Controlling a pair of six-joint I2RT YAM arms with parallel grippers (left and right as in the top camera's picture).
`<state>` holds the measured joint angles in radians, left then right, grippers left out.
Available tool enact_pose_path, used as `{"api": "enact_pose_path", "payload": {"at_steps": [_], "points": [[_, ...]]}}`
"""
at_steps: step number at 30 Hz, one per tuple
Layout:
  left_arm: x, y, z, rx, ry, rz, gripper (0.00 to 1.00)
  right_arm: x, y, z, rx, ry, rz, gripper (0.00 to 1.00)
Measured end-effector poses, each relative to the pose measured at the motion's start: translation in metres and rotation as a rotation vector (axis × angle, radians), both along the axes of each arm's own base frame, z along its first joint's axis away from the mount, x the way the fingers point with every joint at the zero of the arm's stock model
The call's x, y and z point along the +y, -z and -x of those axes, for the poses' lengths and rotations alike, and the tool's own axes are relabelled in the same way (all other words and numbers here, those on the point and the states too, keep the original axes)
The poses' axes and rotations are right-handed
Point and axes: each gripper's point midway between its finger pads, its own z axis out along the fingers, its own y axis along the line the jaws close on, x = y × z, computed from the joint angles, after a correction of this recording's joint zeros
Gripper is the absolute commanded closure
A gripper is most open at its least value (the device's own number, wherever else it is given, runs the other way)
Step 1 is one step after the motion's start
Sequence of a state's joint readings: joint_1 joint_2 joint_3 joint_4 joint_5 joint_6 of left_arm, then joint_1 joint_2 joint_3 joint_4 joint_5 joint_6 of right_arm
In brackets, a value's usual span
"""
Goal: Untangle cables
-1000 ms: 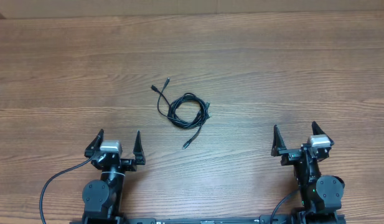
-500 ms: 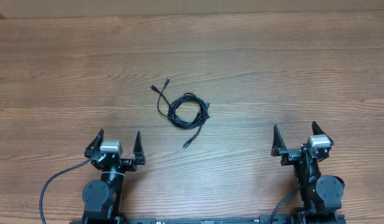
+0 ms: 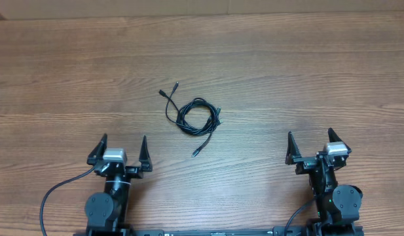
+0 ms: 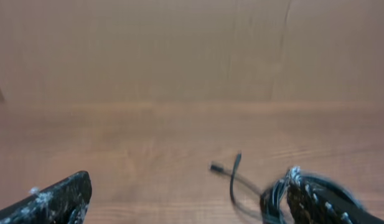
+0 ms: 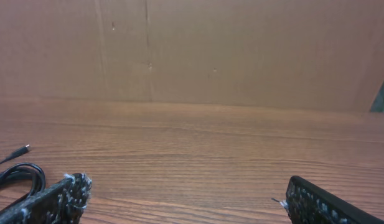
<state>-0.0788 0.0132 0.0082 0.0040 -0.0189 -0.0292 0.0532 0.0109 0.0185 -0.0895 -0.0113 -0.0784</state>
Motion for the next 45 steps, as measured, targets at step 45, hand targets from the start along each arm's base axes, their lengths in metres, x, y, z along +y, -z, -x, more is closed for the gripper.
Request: {"api": "enact_pose_path", "payload": {"at_steps": [45], "points": [[-0.078,-0.228,0.059,0.268,0.549,-0.263,0.01,0.056,-0.190,0.055,0.162,-0.334,-0.173,0.00]]}}
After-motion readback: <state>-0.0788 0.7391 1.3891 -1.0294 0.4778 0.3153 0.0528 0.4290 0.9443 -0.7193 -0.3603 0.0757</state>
